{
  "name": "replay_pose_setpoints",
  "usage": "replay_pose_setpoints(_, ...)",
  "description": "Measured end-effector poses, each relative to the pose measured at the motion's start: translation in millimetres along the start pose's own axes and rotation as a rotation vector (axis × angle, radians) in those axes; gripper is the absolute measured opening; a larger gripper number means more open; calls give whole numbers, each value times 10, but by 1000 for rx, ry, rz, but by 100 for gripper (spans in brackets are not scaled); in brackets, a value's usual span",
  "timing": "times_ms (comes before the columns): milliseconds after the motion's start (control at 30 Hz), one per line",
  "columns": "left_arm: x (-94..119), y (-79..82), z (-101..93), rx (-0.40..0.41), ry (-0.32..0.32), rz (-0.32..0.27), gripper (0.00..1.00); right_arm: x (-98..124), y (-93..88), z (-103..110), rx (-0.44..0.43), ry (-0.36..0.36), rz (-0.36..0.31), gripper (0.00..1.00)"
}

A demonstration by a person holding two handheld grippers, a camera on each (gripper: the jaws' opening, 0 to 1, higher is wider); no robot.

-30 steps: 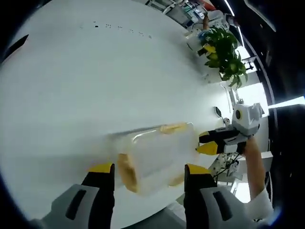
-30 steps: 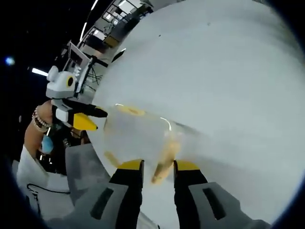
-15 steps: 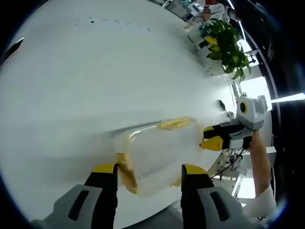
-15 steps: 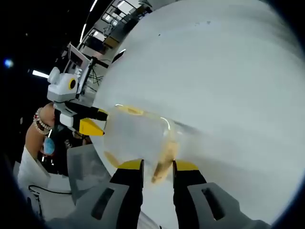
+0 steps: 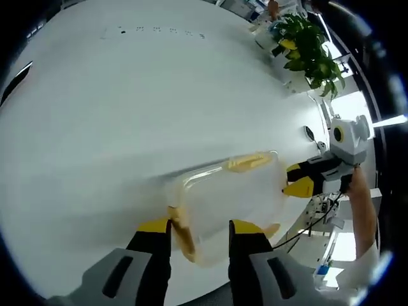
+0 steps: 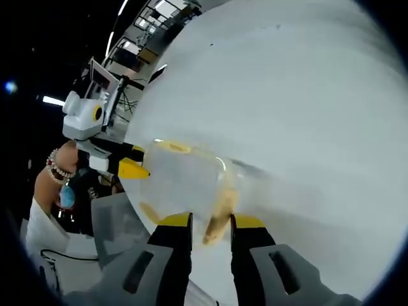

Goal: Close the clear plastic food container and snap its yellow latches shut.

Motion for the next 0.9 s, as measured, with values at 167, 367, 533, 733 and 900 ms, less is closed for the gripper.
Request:
replay_pose_setpoints(167,-39,-7,18,22,-6,19,26,-11,21,1,-6,-8,14,18)
replay_pose_setpoints(367,-68,5,-24,17,-9,19,26,-22,32,-20,-24,-2,13,17)
replay_pose_setpoints(533,-84,9,-48,21,-10,23,25,-43,17,-22,-171,76,-35,15)
replay_pose_setpoints(733,-94,18,-86,5,-14,17,26,15,16,-29,-80,68,-32,16)
replay_pose_setpoints(900,-66,1,-72,-25,-25,-29,27,34,-7,-1,-33,30,-25,18)
Point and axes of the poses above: the point that each gripper's makers call its tool centre point, and the gripper's own axes: x roughly backward along the fingers, z roughly to its left, y roughly out of its top, the point moved 4 cm from there along x, roughly backward along the fingers, and after that the axes turned 10 degrees about y, right-handed, at the moved point
